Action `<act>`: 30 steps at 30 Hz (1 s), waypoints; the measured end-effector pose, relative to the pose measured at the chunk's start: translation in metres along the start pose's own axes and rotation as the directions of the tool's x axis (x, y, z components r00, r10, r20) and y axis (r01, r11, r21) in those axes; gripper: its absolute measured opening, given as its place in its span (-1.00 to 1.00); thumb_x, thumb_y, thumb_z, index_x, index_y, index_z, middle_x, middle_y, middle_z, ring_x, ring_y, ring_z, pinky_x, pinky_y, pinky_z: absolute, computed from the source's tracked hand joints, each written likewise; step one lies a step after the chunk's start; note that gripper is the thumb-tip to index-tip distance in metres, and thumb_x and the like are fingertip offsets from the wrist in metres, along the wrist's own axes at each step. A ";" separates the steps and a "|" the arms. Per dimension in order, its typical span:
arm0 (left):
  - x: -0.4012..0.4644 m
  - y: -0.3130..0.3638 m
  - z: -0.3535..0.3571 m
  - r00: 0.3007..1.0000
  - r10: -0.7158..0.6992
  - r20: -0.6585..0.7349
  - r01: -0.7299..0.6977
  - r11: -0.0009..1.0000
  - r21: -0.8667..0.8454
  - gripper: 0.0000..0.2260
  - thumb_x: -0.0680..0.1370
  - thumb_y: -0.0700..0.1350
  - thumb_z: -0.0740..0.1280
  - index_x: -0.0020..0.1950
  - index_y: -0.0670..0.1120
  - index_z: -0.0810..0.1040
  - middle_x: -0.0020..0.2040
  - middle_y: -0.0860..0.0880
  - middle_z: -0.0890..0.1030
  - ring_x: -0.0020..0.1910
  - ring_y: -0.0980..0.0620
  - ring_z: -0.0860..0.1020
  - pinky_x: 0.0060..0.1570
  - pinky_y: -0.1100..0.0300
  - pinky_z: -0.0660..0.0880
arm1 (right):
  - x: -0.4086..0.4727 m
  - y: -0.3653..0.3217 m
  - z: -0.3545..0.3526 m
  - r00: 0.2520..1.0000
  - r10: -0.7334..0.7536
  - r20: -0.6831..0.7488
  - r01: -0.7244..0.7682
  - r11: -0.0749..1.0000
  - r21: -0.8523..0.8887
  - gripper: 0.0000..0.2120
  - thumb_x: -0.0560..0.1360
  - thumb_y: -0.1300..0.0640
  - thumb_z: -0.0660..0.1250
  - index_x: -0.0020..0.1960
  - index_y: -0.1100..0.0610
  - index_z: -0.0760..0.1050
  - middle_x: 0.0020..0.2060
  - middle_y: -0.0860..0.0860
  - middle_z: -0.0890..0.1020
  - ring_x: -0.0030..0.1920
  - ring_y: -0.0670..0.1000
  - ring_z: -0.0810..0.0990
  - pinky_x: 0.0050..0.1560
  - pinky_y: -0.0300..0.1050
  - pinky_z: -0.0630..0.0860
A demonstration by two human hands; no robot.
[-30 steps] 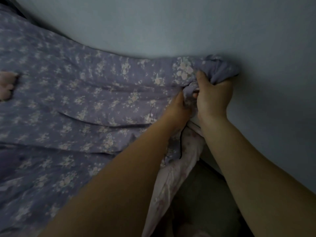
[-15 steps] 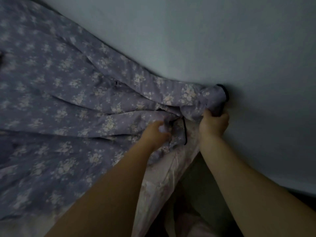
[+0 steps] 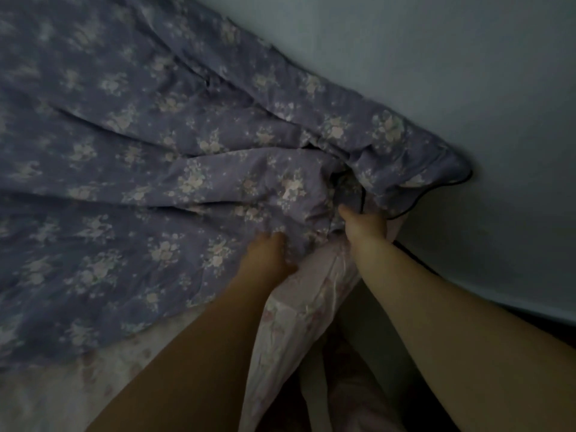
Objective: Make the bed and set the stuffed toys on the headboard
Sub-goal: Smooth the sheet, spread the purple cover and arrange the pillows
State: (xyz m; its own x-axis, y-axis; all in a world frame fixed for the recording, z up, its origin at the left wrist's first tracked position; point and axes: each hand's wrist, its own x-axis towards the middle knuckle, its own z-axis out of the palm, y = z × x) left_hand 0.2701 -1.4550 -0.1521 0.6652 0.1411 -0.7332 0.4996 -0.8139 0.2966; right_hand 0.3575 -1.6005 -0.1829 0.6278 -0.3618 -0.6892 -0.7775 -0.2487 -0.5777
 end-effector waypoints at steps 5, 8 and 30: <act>0.009 0.008 0.013 0.987 0.032 -0.160 -0.015 0.994 0.106 -0.30 0.39 0.15 0.43 0.43 0.00 0.21 0.35 -0.15 0.32 0.34 -0.20 0.32 0.26 -0.11 0.35 | -0.001 -0.003 0.002 0.975 -0.027 0.221 -0.009 0.987 0.160 -0.83 0.41 0.15 0.36 -0.06 0.23 0.54 -0.24 0.10 0.58 -0.27 0.06 0.53 -0.32 -0.22 0.48; 0.007 0.019 0.009 0.935 0.127 -0.331 -0.089 0.988 0.128 -0.29 0.40 0.16 0.39 0.44 -0.04 0.21 0.35 -0.09 0.33 0.34 -0.15 0.31 0.25 -0.05 0.30 | -0.030 -0.013 -0.013 0.905 -0.101 0.414 -0.079 0.914 0.397 -0.89 0.32 0.23 0.30 -0.37 0.14 0.48 -0.46 0.01 0.53 -0.39 -0.02 0.50 -0.33 -0.21 0.40; -0.113 -0.025 -0.018 0.987 0.128 0.092 -0.060 0.845 -0.531 -0.85 0.53 -0.10 0.29 -0.23 -0.09 0.50 -0.25 -0.08 0.55 -0.12 -0.13 0.58 -0.18 0.15 0.50 | -0.093 -0.003 -0.024 0.860 0.035 0.509 -0.340 0.782 0.522 -0.62 0.51 0.07 0.34 0.30 0.17 0.49 0.16 0.16 0.60 0.10 0.20 0.57 0.00 0.06 0.55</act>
State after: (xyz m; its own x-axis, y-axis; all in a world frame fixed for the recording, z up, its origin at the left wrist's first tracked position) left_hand 0.1926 -1.4407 -0.0651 0.6698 -0.0168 -0.7424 0.6771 -0.3968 0.6198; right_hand 0.3004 -1.5876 -0.1069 0.5322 0.1378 -0.8353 -0.8023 0.3972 -0.4456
